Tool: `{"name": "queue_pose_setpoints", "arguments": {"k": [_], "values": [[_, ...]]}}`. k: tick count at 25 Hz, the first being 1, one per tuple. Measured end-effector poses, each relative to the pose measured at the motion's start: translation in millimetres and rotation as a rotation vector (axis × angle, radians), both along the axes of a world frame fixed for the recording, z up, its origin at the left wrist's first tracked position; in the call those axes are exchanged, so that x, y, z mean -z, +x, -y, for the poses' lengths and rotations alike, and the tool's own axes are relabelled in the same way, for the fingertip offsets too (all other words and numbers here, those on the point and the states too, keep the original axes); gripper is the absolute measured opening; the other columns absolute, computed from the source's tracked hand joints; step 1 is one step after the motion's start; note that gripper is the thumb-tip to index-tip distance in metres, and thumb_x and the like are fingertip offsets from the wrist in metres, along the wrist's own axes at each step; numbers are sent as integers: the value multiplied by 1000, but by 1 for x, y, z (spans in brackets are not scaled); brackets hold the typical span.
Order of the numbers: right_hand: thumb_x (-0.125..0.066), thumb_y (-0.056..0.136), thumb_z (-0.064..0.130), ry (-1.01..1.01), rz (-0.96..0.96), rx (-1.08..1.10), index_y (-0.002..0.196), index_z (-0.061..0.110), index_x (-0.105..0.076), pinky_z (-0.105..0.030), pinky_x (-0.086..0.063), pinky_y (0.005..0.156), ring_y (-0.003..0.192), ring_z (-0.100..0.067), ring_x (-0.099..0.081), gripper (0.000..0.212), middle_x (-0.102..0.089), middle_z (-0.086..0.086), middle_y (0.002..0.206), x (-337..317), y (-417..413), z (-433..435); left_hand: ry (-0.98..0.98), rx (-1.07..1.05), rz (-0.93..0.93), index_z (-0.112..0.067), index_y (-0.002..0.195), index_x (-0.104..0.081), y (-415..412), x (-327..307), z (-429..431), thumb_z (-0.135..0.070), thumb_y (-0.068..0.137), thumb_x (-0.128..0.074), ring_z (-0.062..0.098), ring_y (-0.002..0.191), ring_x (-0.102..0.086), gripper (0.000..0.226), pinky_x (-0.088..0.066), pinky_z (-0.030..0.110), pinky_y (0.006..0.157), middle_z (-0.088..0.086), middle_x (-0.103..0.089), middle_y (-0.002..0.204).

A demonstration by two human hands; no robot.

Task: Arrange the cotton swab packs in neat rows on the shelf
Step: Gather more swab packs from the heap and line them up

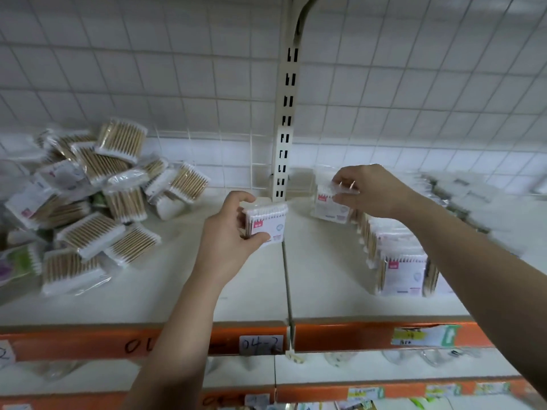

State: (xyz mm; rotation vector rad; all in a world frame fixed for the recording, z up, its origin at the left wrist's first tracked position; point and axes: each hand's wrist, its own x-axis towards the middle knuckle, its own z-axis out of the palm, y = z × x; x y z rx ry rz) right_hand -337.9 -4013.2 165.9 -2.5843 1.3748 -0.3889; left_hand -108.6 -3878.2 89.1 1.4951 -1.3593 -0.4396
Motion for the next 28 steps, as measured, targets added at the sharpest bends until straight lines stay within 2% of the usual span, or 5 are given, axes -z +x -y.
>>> {"name": "queue_pose_setpoints", "arguments": {"k": [4,12,16,22,28], "values": [[-69,82,22,-50,-89,-34,107,20,-65,-26,-37,71,82,-15,-51,26,-63,1,100,5,0,19,-7,-7,-10,-23,97,-57,-8,-4,-4,-3,71,-76,-4,78,-62,38,-46,9,65,-14,-67,85],[-65,86,21,-78,-298,-106,105,14,-65,-28,-37,74,91,-20,-52,20,-57,0,93,10,6,41,-19,0,35,-31,101,-63,-11,-5,-9,-12,81,-69,1,92,-63,29,-51,22,74,-17,-68,96],[-67,82,18,-78,-264,-100,85,23,-62,-29,-39,71,93,-22,-55,8,-59,1,90,12,2,45,-15,-16,44,-28,106,-63,-16,0,-5,-15,83,-69,0,94,-63,27,-52,25,78,-16,-69,100],[-71,81,20,-122,-168,-92,113,16,-58,-34,-45,78,96,-23,-52,34,-56,-3,100,16,-14,46,-26,-46,134,-31,113,-65,-34,-1,11,-25,83,-65,8,96,-59,31,-47,28,84,-21,-68,100],[-63,88,28,-146,-23,-119,111,17,-62,-26,-35,72,80,-12,-45,25,-59,-2,100,9,-48,41,35,4,-12,-24,98,-58,-66,2,47,-21,74,-69,14,82,-66,27,-54,39,76,-3,-67,97]]}}
